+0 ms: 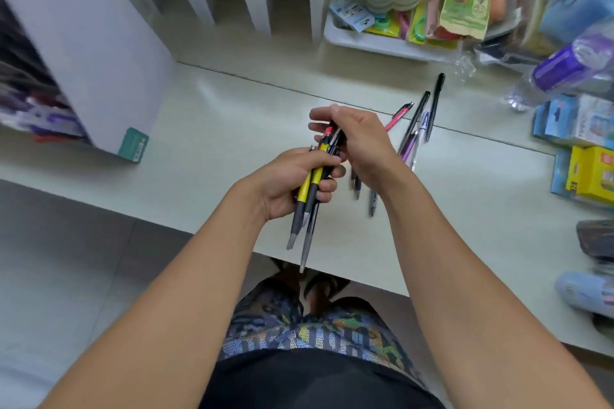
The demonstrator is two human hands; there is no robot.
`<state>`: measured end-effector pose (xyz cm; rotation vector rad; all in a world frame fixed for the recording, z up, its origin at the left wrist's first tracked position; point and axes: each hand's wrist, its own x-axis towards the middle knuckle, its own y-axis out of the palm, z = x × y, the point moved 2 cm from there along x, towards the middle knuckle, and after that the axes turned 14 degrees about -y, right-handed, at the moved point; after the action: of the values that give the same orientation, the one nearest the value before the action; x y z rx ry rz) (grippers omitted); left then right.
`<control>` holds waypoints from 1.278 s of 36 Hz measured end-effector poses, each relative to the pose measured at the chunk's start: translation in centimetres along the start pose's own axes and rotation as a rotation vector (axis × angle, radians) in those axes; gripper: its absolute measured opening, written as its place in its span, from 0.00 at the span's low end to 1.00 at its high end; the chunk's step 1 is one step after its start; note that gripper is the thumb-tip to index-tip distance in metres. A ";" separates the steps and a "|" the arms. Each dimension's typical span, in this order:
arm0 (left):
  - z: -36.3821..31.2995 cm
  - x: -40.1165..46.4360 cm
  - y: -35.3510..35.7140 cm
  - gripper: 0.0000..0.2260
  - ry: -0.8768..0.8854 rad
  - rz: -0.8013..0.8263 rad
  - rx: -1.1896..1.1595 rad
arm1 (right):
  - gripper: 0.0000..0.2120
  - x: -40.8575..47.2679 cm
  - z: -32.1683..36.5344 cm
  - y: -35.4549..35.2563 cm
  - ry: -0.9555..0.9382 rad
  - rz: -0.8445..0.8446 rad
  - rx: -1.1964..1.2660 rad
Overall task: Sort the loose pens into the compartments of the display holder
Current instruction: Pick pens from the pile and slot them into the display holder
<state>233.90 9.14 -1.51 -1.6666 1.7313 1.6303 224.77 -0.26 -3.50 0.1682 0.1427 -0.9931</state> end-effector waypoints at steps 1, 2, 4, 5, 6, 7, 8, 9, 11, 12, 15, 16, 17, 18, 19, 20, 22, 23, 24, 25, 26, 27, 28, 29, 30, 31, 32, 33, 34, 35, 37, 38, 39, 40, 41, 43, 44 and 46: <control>0.0 -0.7 -0.5 0.04 0.016 -0.015 -0.026 | 0.18 -0.1 -0.1 1.0 0.005 0.039 -0.006; 0.0 -1.4 -1.0 0.03 0.033 -0.032 -0.048 | 0.19 -0.3 0.0 2.1 0.015 0.066 0.004; 0.1 -2.7 -1.9 0.03 0.075 -0.066 -0.084 | 0.21 -0.7 0.4 4.2 0.042 0.070 0.058; 0.2 -3.4 -2.3 0.03 0.099 -0.081 -0.103 | 0.22 -0.9 0.8 5.1 0.047 0.046 0.093; 0.1 -4.1 -2.6 0.03 0.129 -0.094 -0.126 | 0.22 -1.2 1.2 6.0 0.050 0.000 0.133; 0.0 -4.7 -3.0 0.02 0.167 -0.109 -0.160 | 0.23 -1.6 1.6 6.6 0.053 -0.058 0.175; -0.1 -5.3 -3.4 0.02 0.209 -0.126 -0.212 | 0.24 -2.2 1.9 7.2 0.054 -0.116 0.225; -0.4 -5.9 -3.8 0.02 0.252 -0.141 -0.276 | 0.25 -3.1 2.1 7.8 0.048 -0.160 0.266; -1.0 -7.1 -4.7 0.02 0.341 -0.168 -0.405 | 0.28 -5.2 2.3 9.1 0.029 -0.191 0.321; -1.4 -7.7 -5.2 0.03 0.383 -0.179 -0.456 | 0.28 -6.3 2.3 9.9 0.025 -0.191 0.347; -2.1 -9.7 -6.6 0.08 0.465 -0.187 -0.544 | 0.29 -8.6 2.1 13.1 0.032 -0.202 0.455; -2.2 -10.3 -7.0 0.08 0.476 -0.179 -0.555 | 0.30 -8.8 2.4 14.3 0.031 -0.213 0.494; -2.3 -10.9 -7.5 0.08 0.480 -0.166 -0.566 | 0.30 -8.7 2.7 15.6 0.018 -0.229 0.525; -2.3 -11.5 -8.1 0.06 0.485 -0.151 -0.578 | 0.30 -8.5 3.3 16.9 -0.005 -0.254 0.553; -2.4 -12.2 -8.8 0.04 0.493 -0.134 -0.594 | 0.31 -8.2 3.8 18.2 -0.030 -0.286 0.569; -2.5 -13.0 -9.7 0.03 0.501 -0.122 -0.613 | 0.31 -7.9 4.5 19.6 -0.053 -0.318 0.571; -2.9 -14.7 -11.6 0.02 0.525 -0.110 -0.646 | 0.30 -7.4 5.6 22.5 -0.098 -0.375 0.525; -3.0 -15.7 -12.6 0.02 0.541 -0.109 -0.653 | 0.30 -7.3 6.1 24.0 -0.126 -0.403 0.496; -3.2 -16.7 -13.5 0.02 0.554 -0.104 -0.650 | 0.30 -7.2 6.5 25.5 -0.157 -0.427 0.477; -3.3 -17.7 -14.5 0.02 0.565 -0.093 -0.646 | 0.30 -7.2 6.9 27.0 -0.187 -0.445 0.461; -3.3 -18.7 -15.5 0.02 0.571 -0.077 -0.645 | 0.31 -7.2 7.1 28.6 -0.214 -0.456 0.453; -3.4 -19.6 -16.5 0.04 0.577 -0.059 -0.650 | 0.32 -7.2 7.4 29.9 -0.236 -0.461 0.452; -3.6 -20.5 -17.7 0.06 0.589 -0.050 -0.653 | 0.32 -7.2 7.6 31.2 -0.256 -0.452 0.460; -3.8 -21.4 -18.9 0.07 0.608 -0.049 -0.652 | 0.33 -7.4 7.8 32.3 -0.272 -0.432 0.466; -4.1 -22.3 -20.1 0.07 0.629 -0.057 -0.643 | 0.34 -7.5 7.9 33.3 -0.289 -0.403 0.464; -4.4 -23.1 -21.2 0.06 0.648 -0.073 -0.632 | 0.35 -7.9 8.0 34.2 -0.310 -0.375 0.447; -4.6 -23.7 -22.1 0.06 0.662 -0.093 -0.622 | 0.35 -8.2 8.0 35.2 -0.342 -0.350 0.416; -4.7 -24.4 -22.8 0.05 0.674 -0.118 -0.607 | 0.35 -8.7 8.0 36.2 -0.384 -0.336 0.358; -4.8 -25.0 -23.4 0.05 0.685 -0.139 -0.591 | 0.35 -9.0 8.0 37.2 -0.433 -0.336 0.280; -4.8 -25.4 -23.8 0.04 0.688 -0.151 -0.580 | 0.34 -9.2 7.9 38.1 -0.483 -0.349 0.195; -4.6 -25.9 -24.0 0.02 0.659 -0.134 -0.584 | 0.29 -8.8 7.7 39.8 -0.536 -0.394 0.060; -4.6 -25.9 -23.9 0.02 0.638 -0.112 -0.599 | 0.28 -8.2 7.8 40.4 -0.550 -0.421 0.020; -4.6 -25.9 -23.8 0.02 0.626 -0.087 -0.616 | 0.28 -7.6 8.0 40.9 -0.555 -0.445 -0.004; -4.7 -25.9 -23.8 0.02 0.624 -0.070 -0.621 | 0.28 -6.9 8.3 41.3 -0.556 -0.454 -0.013; -4.8 -25.9 -23.9 0.02 0.630 -0.064 -0.611 | 0.27 -6.2 8.6 41.6 -0.550 -0.437 -0.010; -5.4 -26.1 -24.7 0.03 0.652 -0.127 -0.526 | 0.24 -5.1 8.9 41.8 -0.507 -0.367 0.020; -5.8 -26.3 -25.4 0.03 0.664 -0.199 -0.449 | 0.20 -4.6 9.0 41.6 -0.474 -0.347 0.022; -6.5 -27.2 -27.1 0.05 0.683 -0.381 -0.227 | 0.12 -3.5 9.5 41.2 -0.445 -0.332 -0.058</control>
<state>267.73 26.08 7.61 -2.6934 1.3469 1.1859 257.97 22.76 9.56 -0.1364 -0.2154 -1.3316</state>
